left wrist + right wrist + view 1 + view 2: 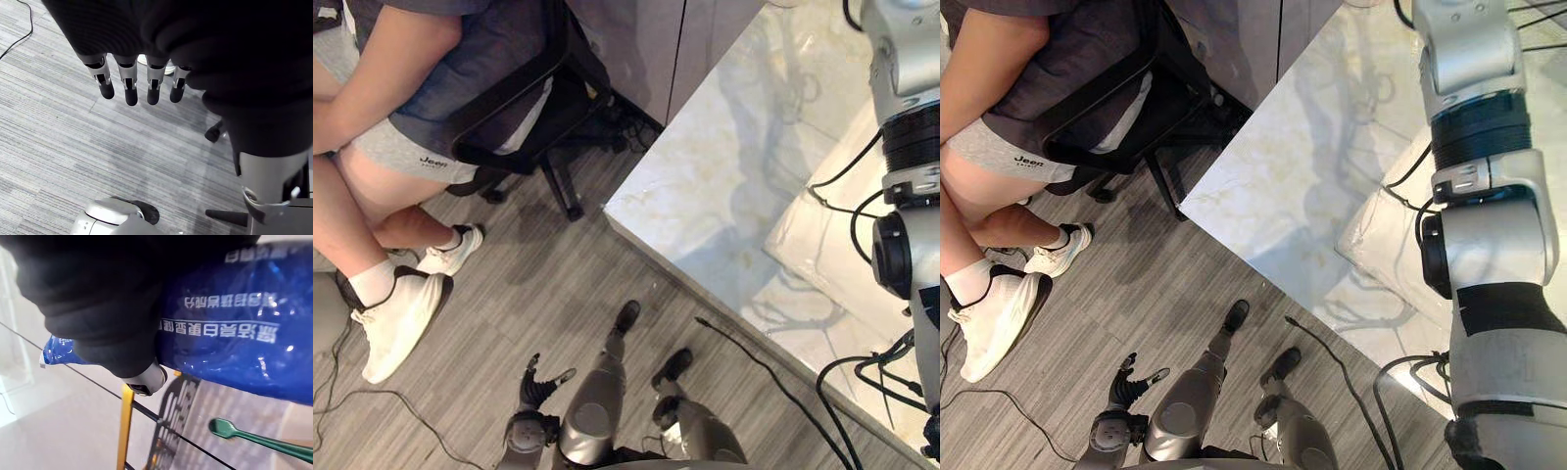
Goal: Organize washtable
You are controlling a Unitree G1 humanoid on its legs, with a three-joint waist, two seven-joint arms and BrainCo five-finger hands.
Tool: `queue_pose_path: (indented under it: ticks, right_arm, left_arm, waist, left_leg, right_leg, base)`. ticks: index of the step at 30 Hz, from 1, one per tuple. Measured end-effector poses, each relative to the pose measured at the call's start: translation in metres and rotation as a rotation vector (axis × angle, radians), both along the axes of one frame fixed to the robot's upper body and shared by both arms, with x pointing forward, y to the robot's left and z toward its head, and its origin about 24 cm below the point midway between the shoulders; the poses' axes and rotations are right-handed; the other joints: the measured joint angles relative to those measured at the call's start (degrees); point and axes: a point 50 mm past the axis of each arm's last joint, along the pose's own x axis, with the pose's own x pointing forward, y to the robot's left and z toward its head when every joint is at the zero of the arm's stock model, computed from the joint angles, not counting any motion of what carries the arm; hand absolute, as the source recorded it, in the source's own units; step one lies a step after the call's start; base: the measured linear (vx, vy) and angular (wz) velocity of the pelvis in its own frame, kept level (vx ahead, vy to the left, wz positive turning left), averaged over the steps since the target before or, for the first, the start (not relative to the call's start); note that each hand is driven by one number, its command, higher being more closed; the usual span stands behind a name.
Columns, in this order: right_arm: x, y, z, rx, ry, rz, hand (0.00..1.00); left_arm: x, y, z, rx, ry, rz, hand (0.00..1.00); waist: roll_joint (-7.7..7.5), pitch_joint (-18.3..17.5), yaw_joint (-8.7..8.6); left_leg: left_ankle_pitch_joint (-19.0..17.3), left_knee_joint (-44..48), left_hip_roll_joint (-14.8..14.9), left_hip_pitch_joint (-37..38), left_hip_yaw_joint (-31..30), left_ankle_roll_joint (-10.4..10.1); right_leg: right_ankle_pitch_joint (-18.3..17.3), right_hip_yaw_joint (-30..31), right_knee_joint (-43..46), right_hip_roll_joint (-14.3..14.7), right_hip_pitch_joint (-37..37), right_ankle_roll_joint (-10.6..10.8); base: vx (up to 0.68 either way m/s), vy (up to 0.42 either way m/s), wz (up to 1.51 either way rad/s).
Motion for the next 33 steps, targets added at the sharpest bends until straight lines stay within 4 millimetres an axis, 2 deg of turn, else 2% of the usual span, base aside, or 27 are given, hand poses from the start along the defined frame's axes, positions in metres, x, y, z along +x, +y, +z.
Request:
queue_pose_path:
  ticks: [3, 16, 23, 33]
  right_arm:
    - [0.0, -0.001, 0.0, 0.021, -0.003, 0.01, 1.0]
    - [-0.004, -0.014, -0.015, 0.13, -0.035, 0.034, 1.0]
    - [-0.016, -0.01, -0.012, 0.117, -0.097, 0.061, 1.0]
    - [-0.013, -0.014, -0.02, 0.123, -0.077, 0.052, 1.0]
  left_arm:
    - [0.0, 0.0, 0.0, 0.003, -0.003, 0.003, 0.0]
    - [0.001, 0.001, 0.001, 0.004, -0.004, 0.006, 0.0]
    - [0.0, 0.002, 0.001, 0.002, -0.002, 0.021, 0.0]
    - [0.0, 0.003, 0.0, 0.003, 0.001, 0.024, 0.0]
  waist:
    - [0.0, 0.0, -0.49]
    - [-0.01, -0.01, -0.68]
    - [-0.02, -0.03, -2.15]
    - [-0.15, -0.16, -2.3]
  left_leg:
    - [0.0, 0.0, 0.01, 0.14, 0.08, 0.0]
    - [0.04, 0.0, 0.02, 1.55, -0.07, -0.06]
    - [0.38, -0.01, 0.03, 1.85, -0.26, -0.44]
    - [0.6, -0.01, 0.01, 1.89, -0.83, -0.54]
  right_leg:
    - [0.0, 0.05, 0.06, 0.0, 0.07, 0.0]
    - [0.01, -0.1, 0.22, -0.01, 1.51, -0.01]
    - [0.0, -0.25, 0.42, 0.0, 1.81, -0.02]
    - [0.0, -0.34, 0.66, 0.04, 1.94, -0.02]
  base:
    - [0.01, 0.025, -0.02]
    - [0.01, 0.03, 0.01]
    - [-0.02, 0.032, 0.01]
    - [0.0, 0.015, 0.01]
